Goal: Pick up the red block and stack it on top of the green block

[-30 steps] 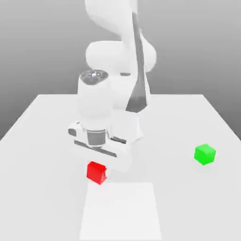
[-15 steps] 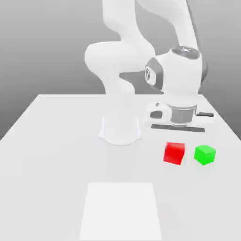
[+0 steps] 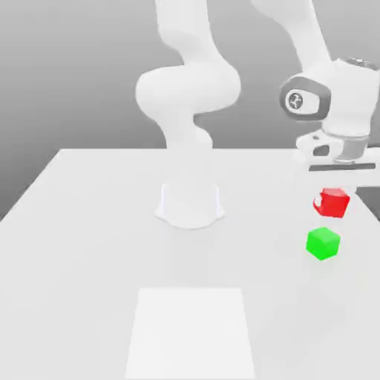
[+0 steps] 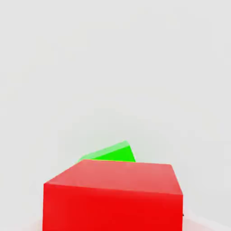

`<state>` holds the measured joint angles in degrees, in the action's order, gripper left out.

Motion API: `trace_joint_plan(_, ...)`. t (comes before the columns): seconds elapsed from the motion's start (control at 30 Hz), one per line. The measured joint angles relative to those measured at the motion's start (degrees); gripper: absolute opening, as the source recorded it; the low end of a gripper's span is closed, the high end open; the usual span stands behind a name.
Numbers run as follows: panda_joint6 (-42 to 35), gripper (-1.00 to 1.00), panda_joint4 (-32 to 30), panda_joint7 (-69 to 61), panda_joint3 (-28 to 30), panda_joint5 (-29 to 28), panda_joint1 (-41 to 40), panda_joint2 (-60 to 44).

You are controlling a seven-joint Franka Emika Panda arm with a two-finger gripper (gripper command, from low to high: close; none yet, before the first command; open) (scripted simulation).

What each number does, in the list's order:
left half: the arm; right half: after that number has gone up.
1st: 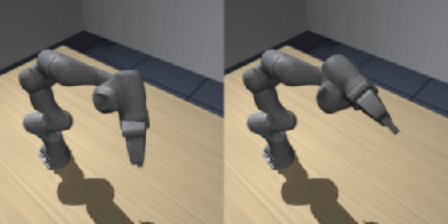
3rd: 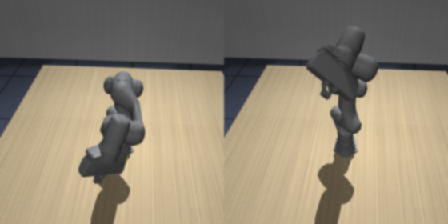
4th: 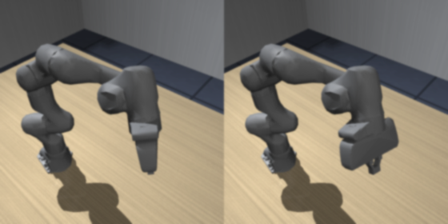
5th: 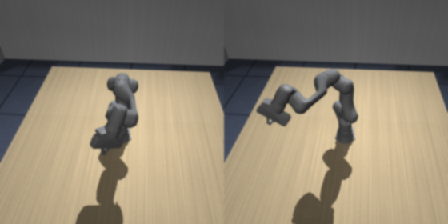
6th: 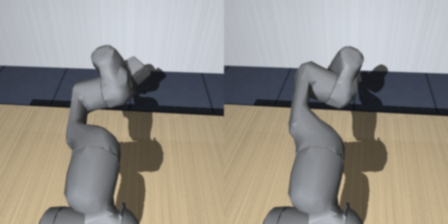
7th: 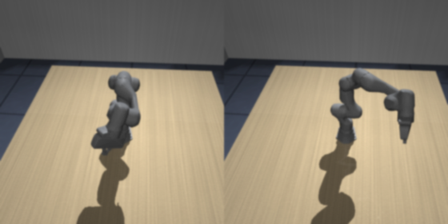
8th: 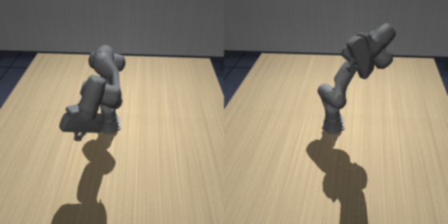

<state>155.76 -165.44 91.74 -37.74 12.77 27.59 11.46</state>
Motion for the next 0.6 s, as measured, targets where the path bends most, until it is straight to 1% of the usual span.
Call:
trace_joint_plan(0.4, 5.04, -1.0, 0.0, 7.0, -2.71, -10.23, -5.33, -6.08)
trace_joint_plan(0.6, 7.27, -1.0, 0.1, 11.0, -3.09, -15.99, -7.4, -9.27)
